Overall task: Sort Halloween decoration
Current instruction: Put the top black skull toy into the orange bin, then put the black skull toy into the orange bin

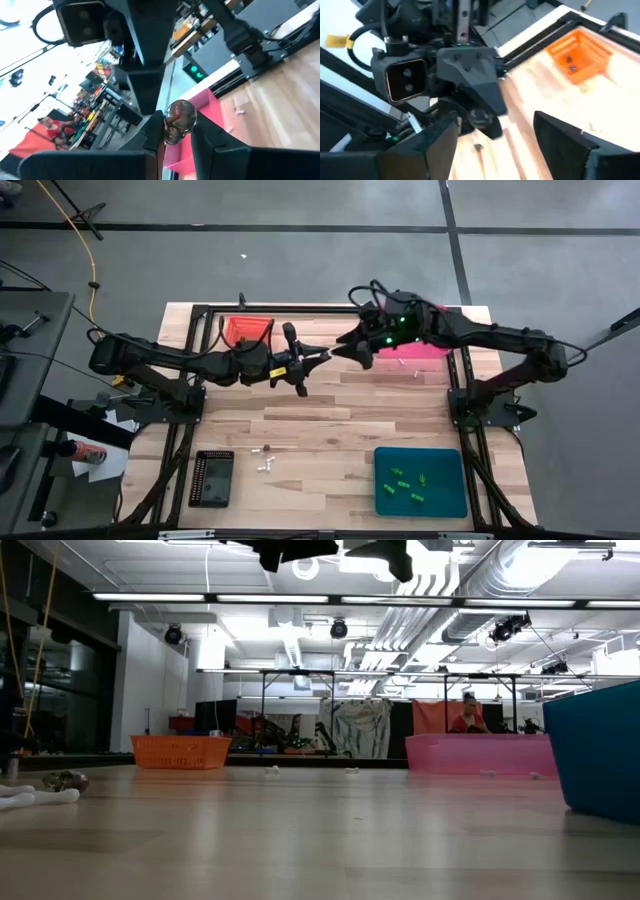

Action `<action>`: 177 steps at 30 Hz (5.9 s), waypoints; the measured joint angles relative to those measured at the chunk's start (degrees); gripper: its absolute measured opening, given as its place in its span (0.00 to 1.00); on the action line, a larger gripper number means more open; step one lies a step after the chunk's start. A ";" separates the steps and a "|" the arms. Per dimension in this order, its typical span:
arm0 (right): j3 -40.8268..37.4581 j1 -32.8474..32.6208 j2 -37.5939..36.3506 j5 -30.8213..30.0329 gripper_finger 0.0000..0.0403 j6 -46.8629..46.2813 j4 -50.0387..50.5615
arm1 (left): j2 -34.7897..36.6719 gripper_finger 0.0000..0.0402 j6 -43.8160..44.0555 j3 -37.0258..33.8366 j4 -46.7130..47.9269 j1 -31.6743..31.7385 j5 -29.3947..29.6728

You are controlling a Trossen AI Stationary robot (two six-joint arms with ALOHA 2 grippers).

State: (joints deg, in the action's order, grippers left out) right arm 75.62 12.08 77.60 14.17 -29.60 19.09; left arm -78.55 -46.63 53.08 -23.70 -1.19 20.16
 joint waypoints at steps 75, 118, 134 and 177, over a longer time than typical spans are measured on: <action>-9.02 -7.63 -6.32 -15.41 0.61 13.99 -8.19 | -6.01 0.12 69.07 -3.74 54.37 54.17 -18.11; -8.97 -7.61 -6.32 -14.60 0.62 12.06 -5.92 | 24.02 0.49 71.01 0.31 49.55 37.70 -10.81; -8.97 -7.61 -6.32 -14.62 0.62 12.08 -5.07 | 29.65 0.49 72.73 0.31 49.23 32.80 -4.36; -8.97 -7.61 -6.32 -28.26 0.62 10.10 -5.15 | 28.94 0.49 63.39 0.24 42.99 32.52 -10.86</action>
State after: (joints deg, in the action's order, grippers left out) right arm 66.65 4.47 71.29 -14.08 -19.50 13.93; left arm -49.60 16.76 53.32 19.28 31.33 9.30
